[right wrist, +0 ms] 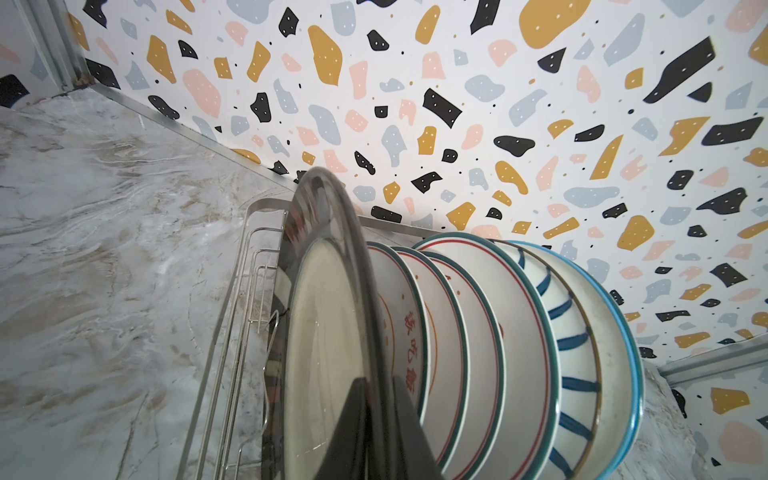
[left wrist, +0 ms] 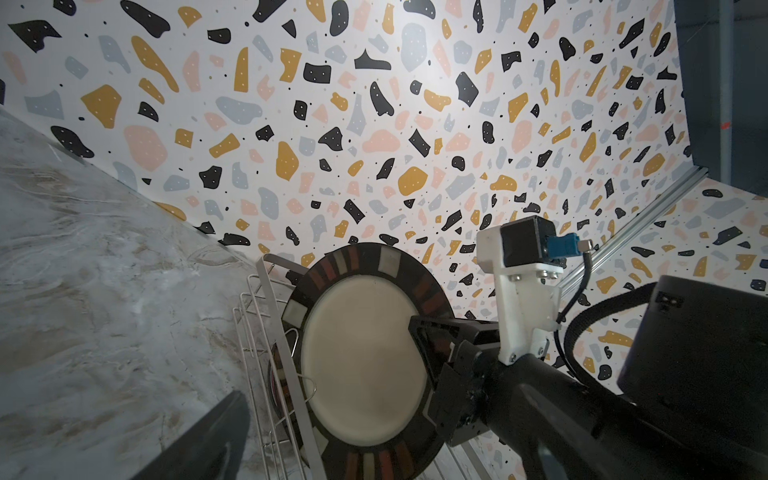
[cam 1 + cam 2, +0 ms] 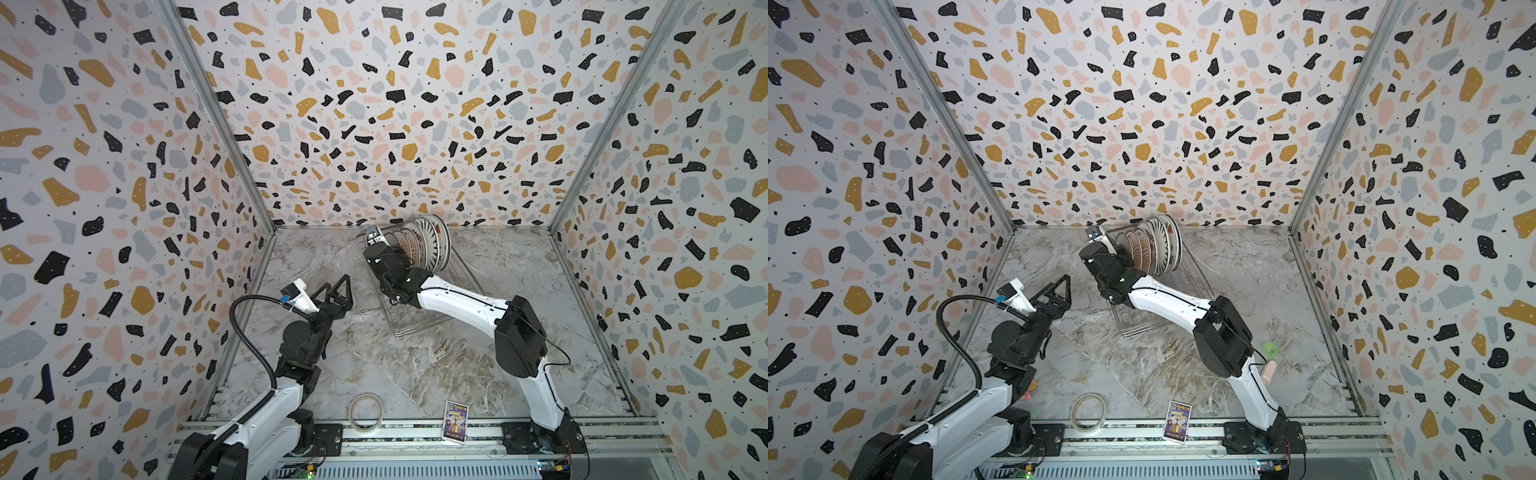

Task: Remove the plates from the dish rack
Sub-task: 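Grasp the rim of the dark patterned plate with the right gripper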

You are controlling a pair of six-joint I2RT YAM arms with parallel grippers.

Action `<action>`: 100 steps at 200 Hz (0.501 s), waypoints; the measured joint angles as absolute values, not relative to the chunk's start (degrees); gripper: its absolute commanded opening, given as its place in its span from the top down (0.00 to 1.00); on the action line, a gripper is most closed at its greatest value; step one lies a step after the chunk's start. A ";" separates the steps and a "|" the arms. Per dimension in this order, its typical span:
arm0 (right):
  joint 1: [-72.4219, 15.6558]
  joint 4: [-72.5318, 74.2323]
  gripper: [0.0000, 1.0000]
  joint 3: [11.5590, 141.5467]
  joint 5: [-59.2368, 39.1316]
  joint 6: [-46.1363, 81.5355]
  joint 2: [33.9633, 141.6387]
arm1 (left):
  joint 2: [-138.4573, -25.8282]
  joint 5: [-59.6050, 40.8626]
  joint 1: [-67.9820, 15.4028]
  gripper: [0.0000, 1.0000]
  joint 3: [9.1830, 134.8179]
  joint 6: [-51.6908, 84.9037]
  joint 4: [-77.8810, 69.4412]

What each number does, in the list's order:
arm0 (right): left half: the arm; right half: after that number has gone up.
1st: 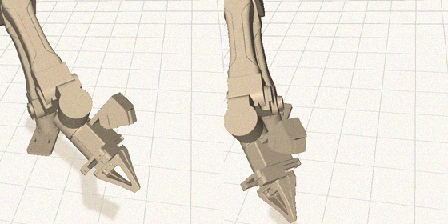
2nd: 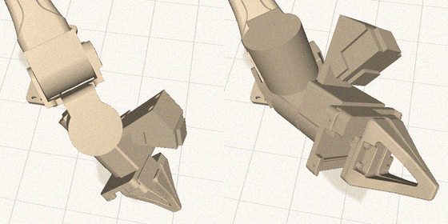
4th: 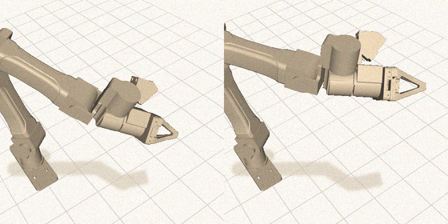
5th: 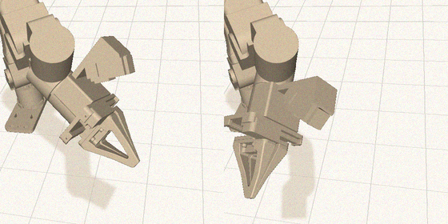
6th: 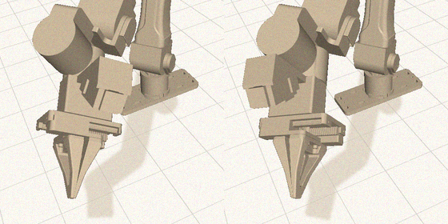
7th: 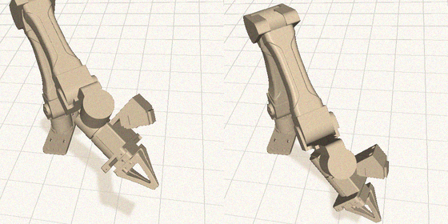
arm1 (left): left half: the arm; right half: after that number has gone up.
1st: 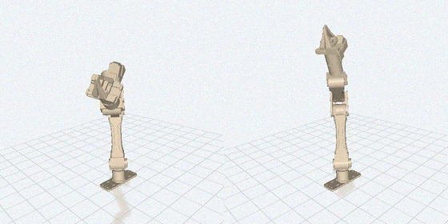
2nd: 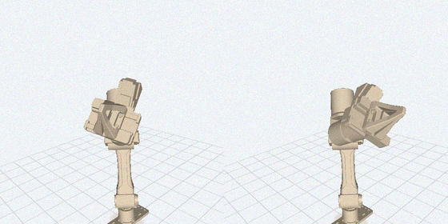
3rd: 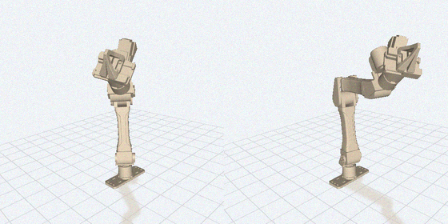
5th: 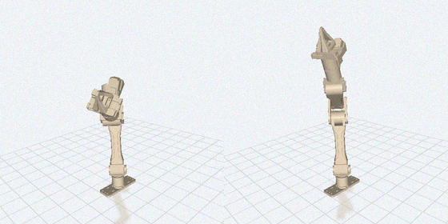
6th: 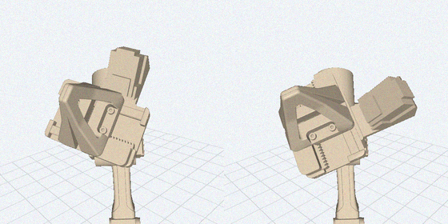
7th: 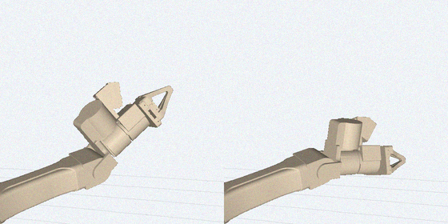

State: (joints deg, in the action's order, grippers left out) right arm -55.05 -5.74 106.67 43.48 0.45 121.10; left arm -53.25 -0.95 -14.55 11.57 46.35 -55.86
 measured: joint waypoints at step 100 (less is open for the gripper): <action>-55.05 -2.76 0.99 100.62 41.54 -2.07 115.13 | -55.22 -0.93 -15.35 0.00 11.57 46.54 -57.12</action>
State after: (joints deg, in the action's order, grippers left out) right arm -55.05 -2.76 100.62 41.54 -2.07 115.13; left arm -55.22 -0.93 -15.35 11.57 46.54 -57.12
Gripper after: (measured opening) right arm 0.113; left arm 0.997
